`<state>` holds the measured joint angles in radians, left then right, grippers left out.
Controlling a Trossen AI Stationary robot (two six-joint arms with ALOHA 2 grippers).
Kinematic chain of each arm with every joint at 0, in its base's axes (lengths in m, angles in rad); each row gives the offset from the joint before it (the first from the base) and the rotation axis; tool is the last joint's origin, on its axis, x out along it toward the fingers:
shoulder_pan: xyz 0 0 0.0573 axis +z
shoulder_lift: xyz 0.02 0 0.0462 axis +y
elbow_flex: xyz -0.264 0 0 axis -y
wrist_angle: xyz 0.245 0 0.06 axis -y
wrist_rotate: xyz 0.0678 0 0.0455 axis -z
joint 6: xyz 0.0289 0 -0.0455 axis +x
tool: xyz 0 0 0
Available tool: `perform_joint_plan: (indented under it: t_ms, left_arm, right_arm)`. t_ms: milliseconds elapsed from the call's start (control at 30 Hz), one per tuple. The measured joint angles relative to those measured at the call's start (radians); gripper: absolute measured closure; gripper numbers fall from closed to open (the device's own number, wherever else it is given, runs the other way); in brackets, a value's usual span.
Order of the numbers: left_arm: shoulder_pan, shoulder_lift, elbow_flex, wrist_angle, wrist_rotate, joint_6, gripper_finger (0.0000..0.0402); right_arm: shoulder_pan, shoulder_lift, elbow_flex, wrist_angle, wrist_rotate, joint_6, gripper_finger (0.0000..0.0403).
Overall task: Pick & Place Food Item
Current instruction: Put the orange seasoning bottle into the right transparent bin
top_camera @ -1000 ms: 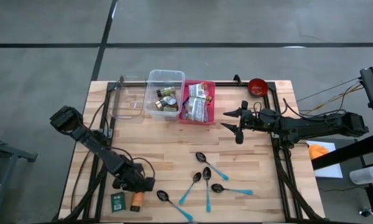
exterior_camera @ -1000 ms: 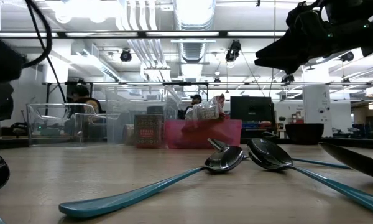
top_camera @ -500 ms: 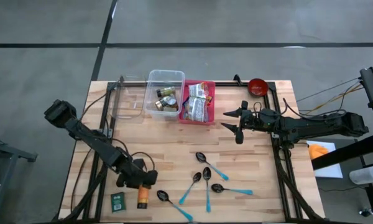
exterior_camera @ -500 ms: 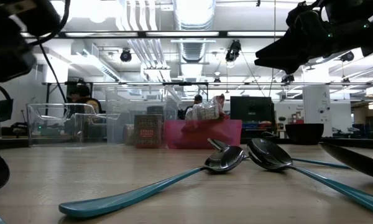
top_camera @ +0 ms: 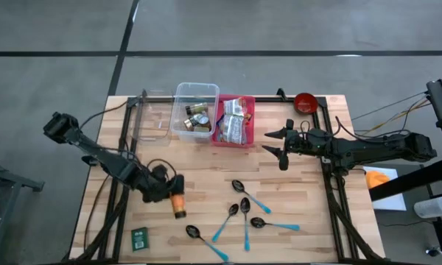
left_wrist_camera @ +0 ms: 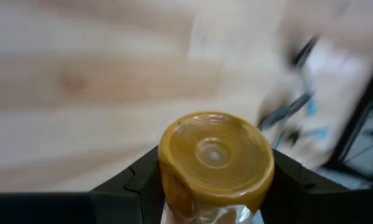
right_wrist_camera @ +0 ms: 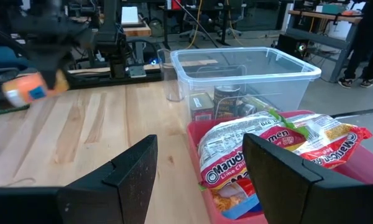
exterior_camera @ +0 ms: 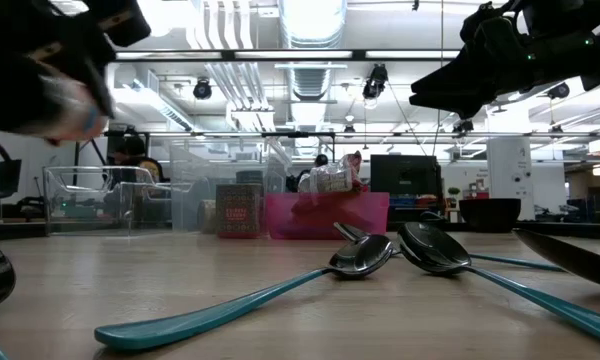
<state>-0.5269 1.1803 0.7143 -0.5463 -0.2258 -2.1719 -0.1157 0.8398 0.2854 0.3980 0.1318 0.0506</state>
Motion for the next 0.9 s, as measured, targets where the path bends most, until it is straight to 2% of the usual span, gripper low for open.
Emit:
perform_joint_plan:
  t_ms: [100,233,433,500,600,667,900]
  left_arm:
    - [0.015,-0.028,0.000,-0.008,-0.200,0.068,0.0212]
    - [0.016,-0.053,0.000,0.041,-0.537,0.324,0.0212]
    - [0.024,-0.053,0.001,0.188,-0.870,0.697,0.0212]
    - [0.032,-0.053,0.001,0.214,-0.930,0.770,0.0212]
    - [0.052,-0.053,0.008,0.223,-1.018,0.792,0.0212]
    - [0.070,-0.054,0.007,0.227,-1.029,0.812,0.0212]
    - [0.145,-0.051,0.005,0.277,-1.025,1.155,0.0212]
  right_arm:
    - [0.000,0.000,0.000,0.000,0.000,0.000,0.0168]
    - [0.000,0.000,0.000,0.000,0.000,0.000,0.0168]
    - [0.000,0.000,0.000,0.000,0.000,0.000,0.0168]
    - [0.000,0.000,0.000,0.000,0.000,-0.001,0.0168]
    - [0.000,0.000,0.000,0.000,0.000,0.000,0.0168]
    - [0.000,0.000,0.000,0.000,0.000,-0.001,0.0168]
    - [0.000,0.000,0.000,0.000,0.000,0.001,0.0168]
